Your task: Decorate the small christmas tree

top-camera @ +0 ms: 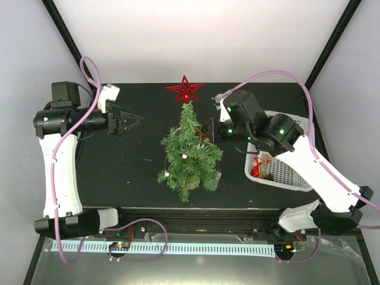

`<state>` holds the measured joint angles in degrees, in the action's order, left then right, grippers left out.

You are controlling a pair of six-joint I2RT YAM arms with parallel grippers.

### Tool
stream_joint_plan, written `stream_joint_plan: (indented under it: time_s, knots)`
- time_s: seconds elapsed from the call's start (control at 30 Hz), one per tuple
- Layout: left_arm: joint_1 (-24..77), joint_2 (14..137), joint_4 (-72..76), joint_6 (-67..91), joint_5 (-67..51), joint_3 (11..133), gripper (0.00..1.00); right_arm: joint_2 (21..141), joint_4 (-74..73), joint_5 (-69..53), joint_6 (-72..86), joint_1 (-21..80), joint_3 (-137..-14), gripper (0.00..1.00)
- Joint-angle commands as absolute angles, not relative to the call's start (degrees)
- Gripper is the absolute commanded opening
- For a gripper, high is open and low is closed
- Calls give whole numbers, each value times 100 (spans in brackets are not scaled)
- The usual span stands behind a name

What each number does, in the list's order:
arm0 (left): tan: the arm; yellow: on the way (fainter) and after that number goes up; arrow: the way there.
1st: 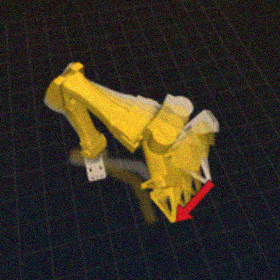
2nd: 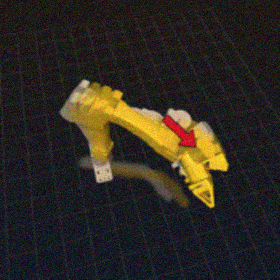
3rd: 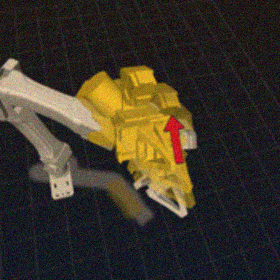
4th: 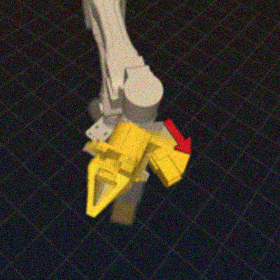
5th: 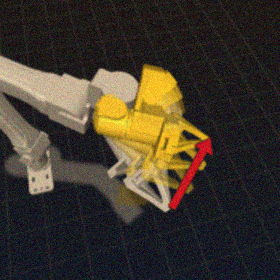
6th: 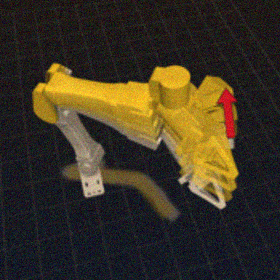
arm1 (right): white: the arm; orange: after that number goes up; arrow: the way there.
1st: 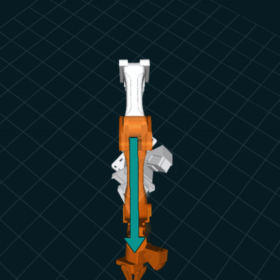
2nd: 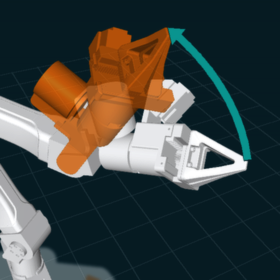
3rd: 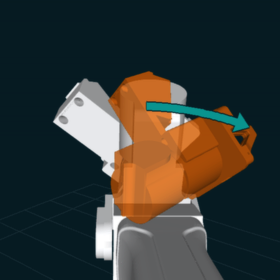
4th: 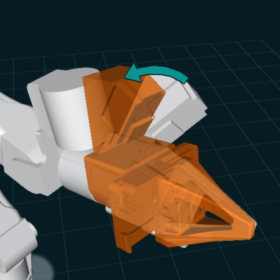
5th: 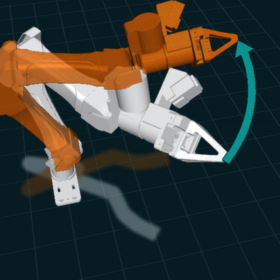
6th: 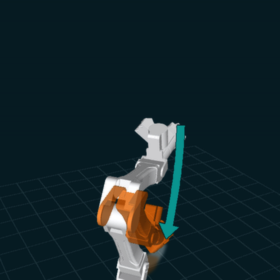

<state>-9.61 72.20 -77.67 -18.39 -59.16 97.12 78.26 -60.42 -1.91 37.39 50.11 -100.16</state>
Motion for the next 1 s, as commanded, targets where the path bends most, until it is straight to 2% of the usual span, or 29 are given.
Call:
stream_joint_plan:
  time_s: [0.0,0.4,0.97]
  knots:
    - [-927,7145,-7719,-1873,-5919,9703,99,7921,-6085,-490,3593,5036,-9938,14]
    - [-927,7128,-7677,-1837,-5915,9615,99,8002,-5958,-710,3477,5044,-9588,11]
    - [-923,7207,-7670,-1817,-5946,9624,99,7573,-5989,188,3620,4880,-9784,13]
